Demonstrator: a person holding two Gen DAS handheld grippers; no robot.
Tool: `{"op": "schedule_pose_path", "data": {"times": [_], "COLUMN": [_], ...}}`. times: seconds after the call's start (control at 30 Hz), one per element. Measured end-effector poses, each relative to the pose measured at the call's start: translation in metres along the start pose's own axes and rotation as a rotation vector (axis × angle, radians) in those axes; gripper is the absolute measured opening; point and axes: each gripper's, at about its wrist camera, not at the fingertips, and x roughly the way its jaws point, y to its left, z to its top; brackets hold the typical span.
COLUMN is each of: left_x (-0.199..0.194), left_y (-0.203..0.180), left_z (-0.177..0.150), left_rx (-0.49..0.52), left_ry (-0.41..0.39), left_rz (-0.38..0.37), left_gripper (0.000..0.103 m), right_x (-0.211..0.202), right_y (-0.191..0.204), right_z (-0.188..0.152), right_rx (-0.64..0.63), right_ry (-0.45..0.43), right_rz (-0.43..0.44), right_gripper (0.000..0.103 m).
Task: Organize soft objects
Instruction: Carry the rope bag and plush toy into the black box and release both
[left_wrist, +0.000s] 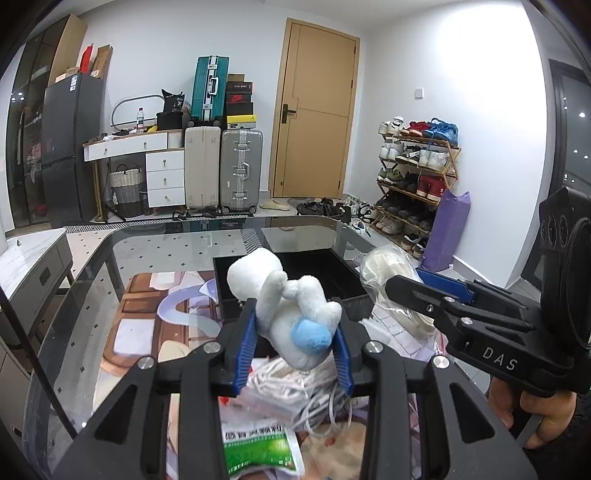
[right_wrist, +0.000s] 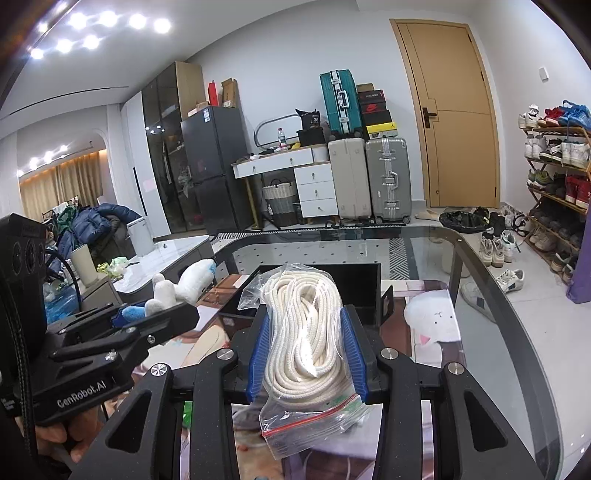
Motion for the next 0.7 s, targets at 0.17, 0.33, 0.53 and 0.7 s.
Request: {"op": "schedule_pose_path", "data": {"times": [0.17,0.33,0.53,0.7], "left_x": [0.014,0.028,0.049,0.064], "left_y": [0.003,0.005,0.009,0.012], "left_z": [0.009,0.017,0.024,0.027], "left_rx": [-0.014,-0.016,-0.023,-0.015], "left_ry": [0.018,0.037,0.070,0.089], "left_rz": [0.002,-0.002,-0.013,-0.018], "left_gripper": [0.035,0.035,0.036,0.035], "right_x": [0.017,0.035,0.060,0.080], "right_y": [-0.007,-0.014,-0.020,-0.026], "right_z": [0.015,0.027,0.038,0.044], "right_rx": [0.006,0.008,0.006,0.019], "right_ry": [0.019,0.043,0.066,0.095], "right_rz": [-0.007,-0.014,-0.023,-0.029], "right_gripper": [0.038,0.038,0.038,0.038]}}
